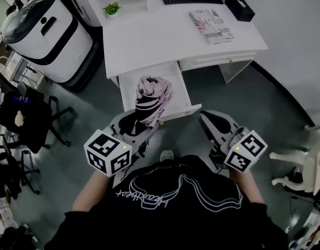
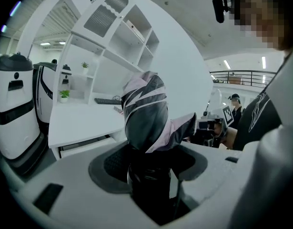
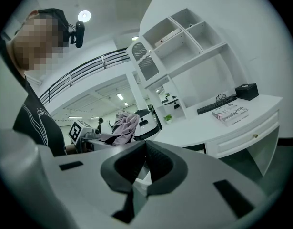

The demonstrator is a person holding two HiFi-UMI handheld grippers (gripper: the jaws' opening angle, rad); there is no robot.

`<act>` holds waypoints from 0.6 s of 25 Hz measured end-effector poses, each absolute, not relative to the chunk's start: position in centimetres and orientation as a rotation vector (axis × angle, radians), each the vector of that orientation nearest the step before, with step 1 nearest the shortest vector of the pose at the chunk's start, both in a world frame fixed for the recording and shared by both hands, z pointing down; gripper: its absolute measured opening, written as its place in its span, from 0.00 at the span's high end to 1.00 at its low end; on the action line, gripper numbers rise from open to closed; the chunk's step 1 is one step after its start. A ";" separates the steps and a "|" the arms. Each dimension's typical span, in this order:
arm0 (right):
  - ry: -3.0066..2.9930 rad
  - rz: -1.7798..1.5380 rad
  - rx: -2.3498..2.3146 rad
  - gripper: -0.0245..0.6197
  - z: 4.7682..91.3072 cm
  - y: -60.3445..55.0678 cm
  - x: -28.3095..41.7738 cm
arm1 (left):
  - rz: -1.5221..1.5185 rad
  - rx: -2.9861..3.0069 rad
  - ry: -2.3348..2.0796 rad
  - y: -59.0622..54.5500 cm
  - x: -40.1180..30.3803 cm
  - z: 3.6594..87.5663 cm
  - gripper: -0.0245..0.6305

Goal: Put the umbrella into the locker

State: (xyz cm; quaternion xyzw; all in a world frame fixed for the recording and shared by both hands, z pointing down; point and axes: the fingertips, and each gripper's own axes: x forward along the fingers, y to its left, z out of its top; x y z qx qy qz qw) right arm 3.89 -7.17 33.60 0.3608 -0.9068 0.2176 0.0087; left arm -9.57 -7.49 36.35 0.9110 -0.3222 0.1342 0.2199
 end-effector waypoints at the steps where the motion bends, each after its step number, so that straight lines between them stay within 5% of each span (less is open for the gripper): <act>1: -2.834 0.682 1.132 0.96 33.7 -7.2 4.0 | 0.388 2.527 -0.898 -7.9 -9.7 36.5 0.61; 15: -2.829 0.761 1.100 0.96 35.5 -13.2 6.9 | 0.830 2.593 -0.944 -15.9 -7.6 41.4 0.61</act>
